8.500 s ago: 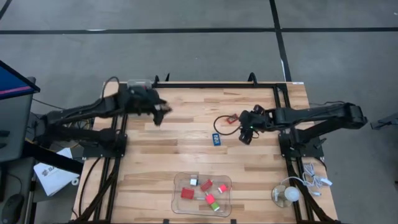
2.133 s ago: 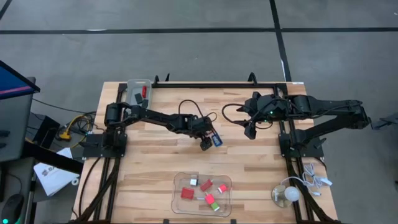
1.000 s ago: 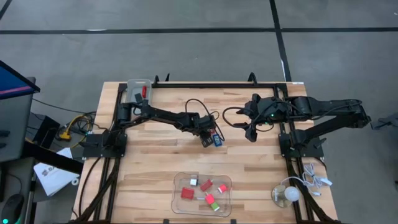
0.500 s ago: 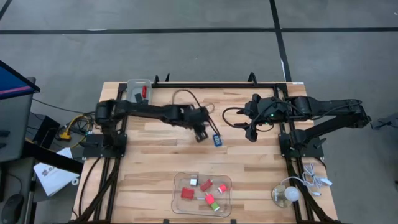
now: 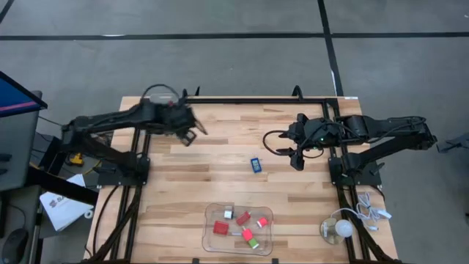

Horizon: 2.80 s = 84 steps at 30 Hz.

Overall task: Pick & Place Office items
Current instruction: Put the red digital clock into the gray bin, then put the blue digital clock into the gray bin

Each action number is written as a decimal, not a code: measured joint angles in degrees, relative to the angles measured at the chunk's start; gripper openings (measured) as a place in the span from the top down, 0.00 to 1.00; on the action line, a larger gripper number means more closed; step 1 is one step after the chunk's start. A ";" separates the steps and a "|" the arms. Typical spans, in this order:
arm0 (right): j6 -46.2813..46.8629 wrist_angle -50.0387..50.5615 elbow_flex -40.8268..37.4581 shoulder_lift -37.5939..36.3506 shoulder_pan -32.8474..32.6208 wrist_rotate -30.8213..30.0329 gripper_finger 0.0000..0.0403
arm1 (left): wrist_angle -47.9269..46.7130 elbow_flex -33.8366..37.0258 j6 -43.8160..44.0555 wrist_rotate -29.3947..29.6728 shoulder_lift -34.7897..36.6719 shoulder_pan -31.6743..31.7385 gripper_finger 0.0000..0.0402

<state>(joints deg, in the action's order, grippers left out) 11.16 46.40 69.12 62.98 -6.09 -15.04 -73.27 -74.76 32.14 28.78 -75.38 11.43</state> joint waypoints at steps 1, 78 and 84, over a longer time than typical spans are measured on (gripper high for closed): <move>0.00 -0.03 0.00 -0.01 0.00 -0.01 0.39 | -0.93 2.02 2.40 -0.74 2.25 -0.44 0.64; -3.63 -3.35 -0.02 0.00 2.14 0.01 0.39 | 39.72 27.17 -12.88 -20.93 10.25 42.39 0.30; -3.63 -3.34 -0.02 0.00 2.14 -0.01 0.39 | 40.16 28.11 -21.07 -41.37 16.26 33.20 0.34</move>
<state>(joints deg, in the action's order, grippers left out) 7.53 43.06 69.10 62.98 -3.95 -15.05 -33.11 -46.65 11.07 -12.59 -59.13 44.63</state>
